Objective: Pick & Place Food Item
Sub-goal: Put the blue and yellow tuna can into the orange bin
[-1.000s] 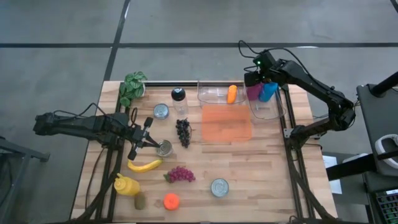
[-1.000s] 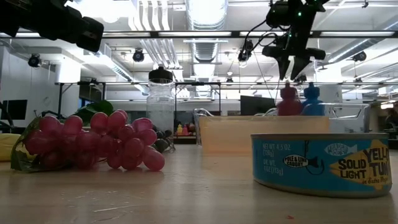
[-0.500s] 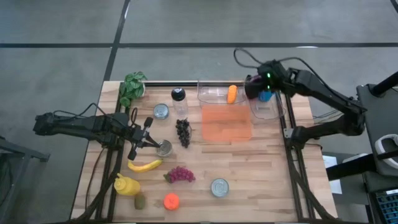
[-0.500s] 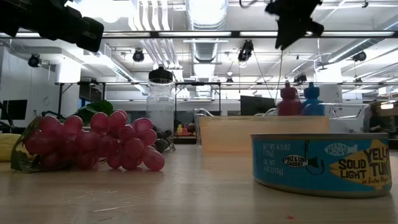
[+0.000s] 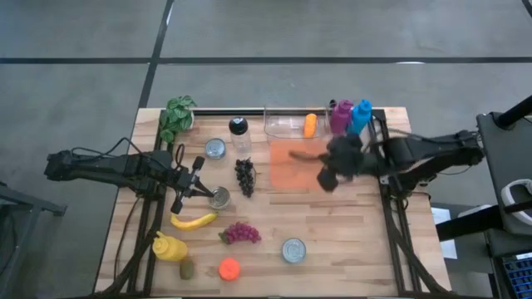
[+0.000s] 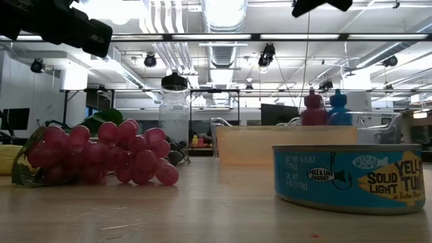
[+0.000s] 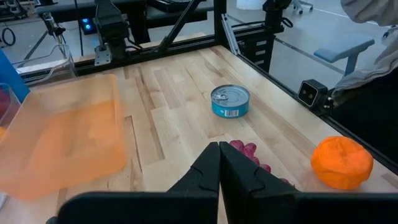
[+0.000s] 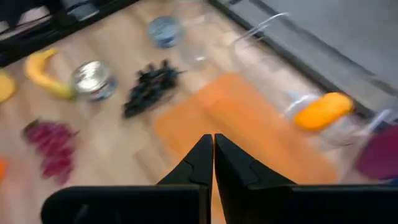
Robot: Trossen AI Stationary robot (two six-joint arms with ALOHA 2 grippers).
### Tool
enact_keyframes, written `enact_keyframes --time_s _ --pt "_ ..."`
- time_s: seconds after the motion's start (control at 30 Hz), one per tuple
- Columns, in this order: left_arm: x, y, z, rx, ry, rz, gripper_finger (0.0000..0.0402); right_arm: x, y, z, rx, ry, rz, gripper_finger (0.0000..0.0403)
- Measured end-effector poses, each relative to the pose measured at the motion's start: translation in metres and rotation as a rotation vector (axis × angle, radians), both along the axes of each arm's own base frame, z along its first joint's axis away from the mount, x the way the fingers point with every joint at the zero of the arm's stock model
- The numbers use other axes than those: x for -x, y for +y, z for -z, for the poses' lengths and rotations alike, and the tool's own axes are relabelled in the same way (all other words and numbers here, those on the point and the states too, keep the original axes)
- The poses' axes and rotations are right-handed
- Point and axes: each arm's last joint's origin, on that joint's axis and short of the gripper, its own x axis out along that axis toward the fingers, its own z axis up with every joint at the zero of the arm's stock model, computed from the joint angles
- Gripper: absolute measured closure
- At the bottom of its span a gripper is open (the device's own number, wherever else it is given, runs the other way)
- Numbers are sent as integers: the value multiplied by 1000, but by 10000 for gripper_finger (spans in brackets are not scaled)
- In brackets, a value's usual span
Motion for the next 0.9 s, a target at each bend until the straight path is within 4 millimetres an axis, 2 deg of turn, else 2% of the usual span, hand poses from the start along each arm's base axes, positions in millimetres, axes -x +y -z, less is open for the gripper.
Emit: enact_keyframes --time_s 0.23,0.5,0.7,0.9 --pt "0 0 0 0 3 0 395 -16 56 28 -47 60 -96 394" --pt "0 0 0 0 2 0 395 -28 105 61 -140 141 -120 394" --pt "0 0 0 0 5 0 395 -36 131 86 -265 194 -42 394" --pt "0 0 1 0 8 0 395 -48 146 110 -355 284 -1 394"
